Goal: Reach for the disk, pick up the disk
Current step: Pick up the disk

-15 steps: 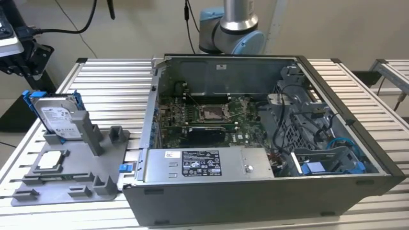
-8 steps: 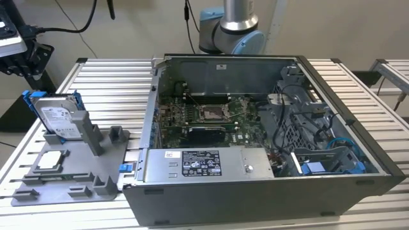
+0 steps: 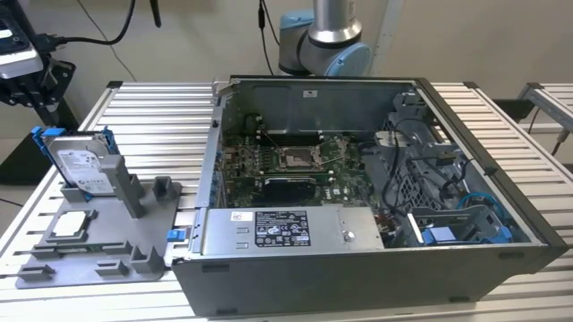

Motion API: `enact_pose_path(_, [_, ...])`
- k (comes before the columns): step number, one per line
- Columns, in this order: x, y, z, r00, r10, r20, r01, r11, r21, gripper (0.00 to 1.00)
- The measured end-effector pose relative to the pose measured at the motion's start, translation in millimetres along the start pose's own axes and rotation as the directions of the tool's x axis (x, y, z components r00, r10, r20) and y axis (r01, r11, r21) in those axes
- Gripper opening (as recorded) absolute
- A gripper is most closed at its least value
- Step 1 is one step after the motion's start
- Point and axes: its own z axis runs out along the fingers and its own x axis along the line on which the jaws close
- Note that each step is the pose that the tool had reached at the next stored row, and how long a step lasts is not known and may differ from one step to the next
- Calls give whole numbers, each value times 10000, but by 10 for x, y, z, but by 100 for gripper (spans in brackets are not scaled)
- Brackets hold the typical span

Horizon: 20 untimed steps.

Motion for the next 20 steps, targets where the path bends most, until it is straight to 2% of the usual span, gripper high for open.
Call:
enact_pose_path(5, [0, 0, 0, 9968, -796, -31, 796, 9968, 12, 0])
enact_pose_path(10, [0, 0, 0, 9854, -1700, -67, 1700, 9854, 22, 0])
enact_pose_path(12, [0, 0, 0, 9787, -2052, -81, 2052, 9787, 26, 0])
enact_pose_path(15, [0, 0, 0, 9660, -2583, -105, 2583, 9661, 30, 0])
enact_pose_path(17, [0, 0, 0, 9561, -2928, -119, 2928, 9562, 31, 0])
enact_pose_path(20, [0, 0, 0, 9385, -3449, -142, 3450, 9386, 33, 0])
